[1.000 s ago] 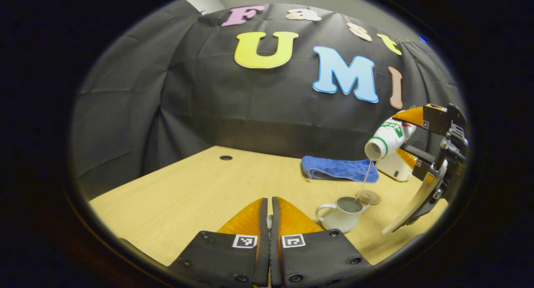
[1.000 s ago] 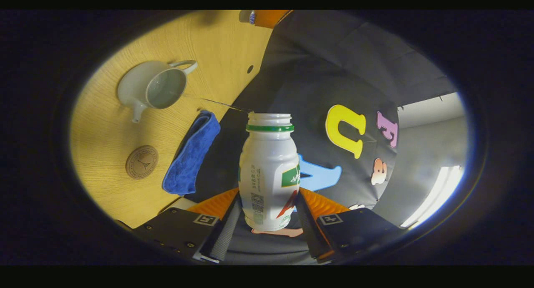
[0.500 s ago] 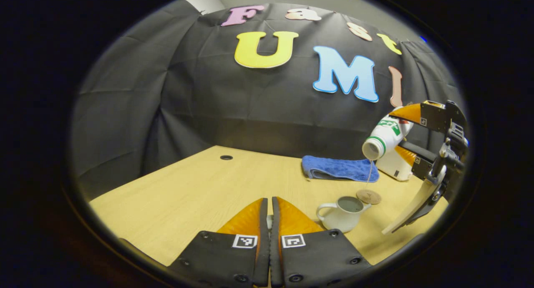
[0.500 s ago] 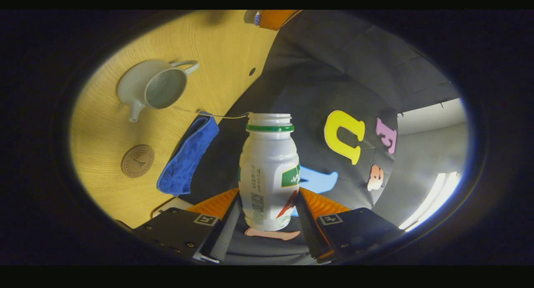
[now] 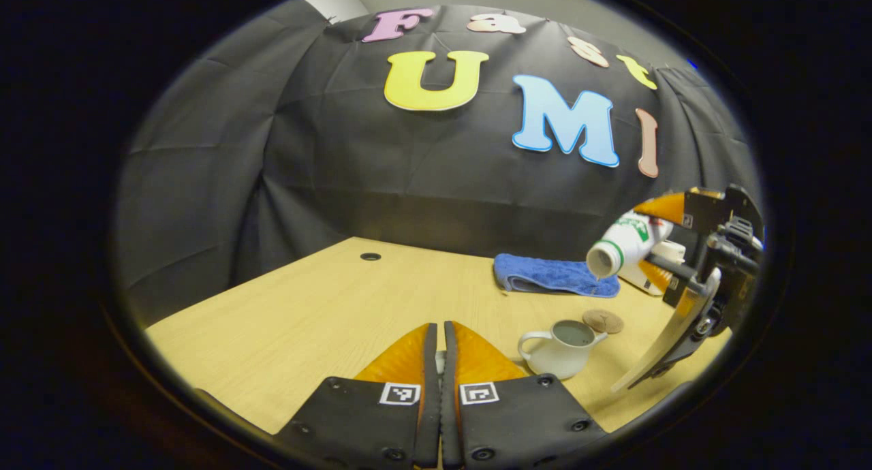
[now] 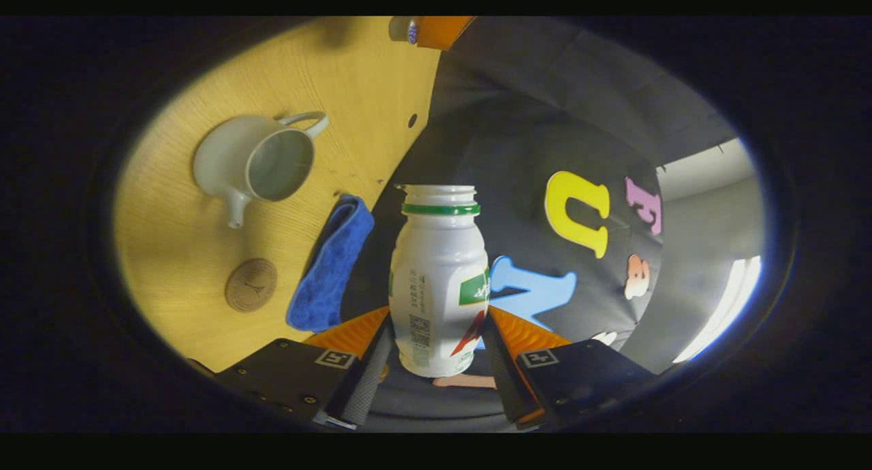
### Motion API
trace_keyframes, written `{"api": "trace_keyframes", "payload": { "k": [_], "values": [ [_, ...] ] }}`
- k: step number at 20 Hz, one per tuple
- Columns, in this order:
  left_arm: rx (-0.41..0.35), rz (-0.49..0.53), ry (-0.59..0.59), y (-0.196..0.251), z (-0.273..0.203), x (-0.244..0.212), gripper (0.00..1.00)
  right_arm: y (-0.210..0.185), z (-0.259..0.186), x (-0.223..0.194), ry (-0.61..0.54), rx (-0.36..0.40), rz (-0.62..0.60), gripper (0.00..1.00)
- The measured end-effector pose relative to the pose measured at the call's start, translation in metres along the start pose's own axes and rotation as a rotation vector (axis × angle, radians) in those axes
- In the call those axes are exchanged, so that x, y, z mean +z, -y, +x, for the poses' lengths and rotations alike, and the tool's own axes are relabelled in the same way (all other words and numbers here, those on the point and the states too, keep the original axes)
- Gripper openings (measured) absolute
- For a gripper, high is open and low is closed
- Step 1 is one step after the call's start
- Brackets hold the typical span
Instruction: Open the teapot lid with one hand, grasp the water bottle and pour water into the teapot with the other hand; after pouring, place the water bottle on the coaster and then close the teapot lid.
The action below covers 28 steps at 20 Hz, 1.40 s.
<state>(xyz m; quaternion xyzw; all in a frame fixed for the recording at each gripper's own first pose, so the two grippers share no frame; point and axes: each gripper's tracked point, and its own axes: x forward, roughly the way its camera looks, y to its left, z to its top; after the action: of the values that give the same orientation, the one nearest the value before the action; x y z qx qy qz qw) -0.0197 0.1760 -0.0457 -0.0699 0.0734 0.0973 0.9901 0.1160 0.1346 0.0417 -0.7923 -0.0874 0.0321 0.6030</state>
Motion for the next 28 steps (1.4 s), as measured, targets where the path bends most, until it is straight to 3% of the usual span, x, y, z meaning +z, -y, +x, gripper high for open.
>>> {"api": "trace_keyframes", "payload": {
  "k": [3, 8, 16, 17, 24, 25, 28],
  "values": [
    [0.004, 0.001, 0.008, -0.001, -0.001, 0.0, 0.07, -0.038, 0.007, -0.005, -0.031, 0.103, 0.184, 0.72],
    [-0.004, 0.0, 0.028, 0.001, -0.004, 0.007, 0.07, -0.08, -0.01, -0.002, -0.09, 0.203, 0.53, 0.72],
    [-0.104, -0.019, 0.057, 0.034, -0.009, 0.011, 0.07, -0.082, -0.022, 0.005, -0.118, 0.274, 1.13, 0.72],
    [-0.113, -0.02, 0.063, 0.038, -0.009, 0.012, 0.11, -0.081, -0.024, 0.005, -0.113, 0.286, 1.186, 0.72],
    [-0.169, 0.021, 0.118, 0.076, -0.014, 0.027, 0.11, -0.08, -0.026, -0.006, -0.11, 0.263, 1.515, 0.72],
    [-0.18, 0.032, 0.128, 0.085, -0.013, 0.031, 0.07, -0.085, -0.026, -0.008, -0.116, 0.256, 1.543, 0.72],
    [-0.228, 0.089, 0.133, 0.121, -0.001, 0.034, 0.11, -0.097, -0.02, -0.013, -0.148, 0.229, 1.57, 0.72]
  ]
}}
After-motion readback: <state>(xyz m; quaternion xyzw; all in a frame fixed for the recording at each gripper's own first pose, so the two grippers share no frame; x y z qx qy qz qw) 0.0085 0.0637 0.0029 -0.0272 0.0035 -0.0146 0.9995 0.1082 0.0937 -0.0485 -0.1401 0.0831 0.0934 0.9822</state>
